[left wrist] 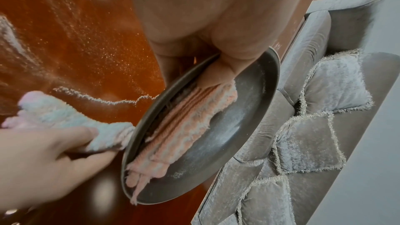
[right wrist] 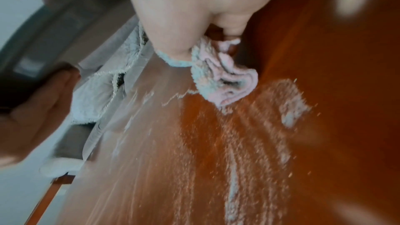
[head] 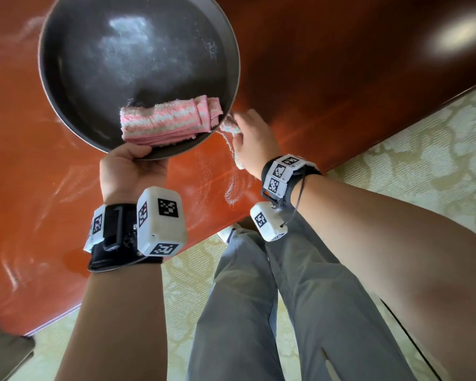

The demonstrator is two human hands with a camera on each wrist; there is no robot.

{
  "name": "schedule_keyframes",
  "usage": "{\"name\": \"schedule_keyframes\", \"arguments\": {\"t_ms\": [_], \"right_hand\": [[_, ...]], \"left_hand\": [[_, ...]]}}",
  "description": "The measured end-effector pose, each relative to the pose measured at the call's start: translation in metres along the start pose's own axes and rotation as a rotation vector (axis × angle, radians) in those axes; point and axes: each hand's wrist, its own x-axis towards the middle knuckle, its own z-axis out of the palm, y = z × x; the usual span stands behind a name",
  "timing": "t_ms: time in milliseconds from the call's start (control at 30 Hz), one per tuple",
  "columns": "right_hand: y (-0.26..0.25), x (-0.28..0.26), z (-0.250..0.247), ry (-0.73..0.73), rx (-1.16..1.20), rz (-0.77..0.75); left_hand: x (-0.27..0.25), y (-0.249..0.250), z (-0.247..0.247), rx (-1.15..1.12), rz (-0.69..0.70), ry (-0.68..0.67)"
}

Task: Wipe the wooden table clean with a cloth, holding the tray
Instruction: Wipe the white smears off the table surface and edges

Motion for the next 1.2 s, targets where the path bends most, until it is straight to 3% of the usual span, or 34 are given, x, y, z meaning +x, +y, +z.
{"name": "schedule_keyframes", "arguments": {"t_ms": [133, 267, 567, 800, 933, 1200], "right_hand": [[0.027, 0.001, -0.034, 0.14, 0.019, 0.103], [0.052, 0.013, -0.056, 0.191, -0.048, 0.199], [0.039, 0.023, -0.025, -0.011, -0.246, 0.16], [-0.004, 0.015, 0.013, -0.216, -0.199, -0.015], [-0.009, 0.014, 0.012, -0.27, -0.154, -0.022], [0.037, -0.028, -0.048, 0.0, 0.007, 0.26]], "left_hand": [[-0.002, -0.011, 0.012, -0.019, -0.013, 0.008], [-0.002, -0.018, 0.022, -0.031, 0.003, 0.014], [0.011, -0.009, 0.013, -0.108, 0.039, 0.056], [0.009, 0.0, 0.003, -0.085, 0.051, 0.063], [0.005, 0.001, 0.001, -0.054, 0.057, 0.057], [-0.004, -0.025, 0.025, -0.096, 0.014, -0.004]]}}
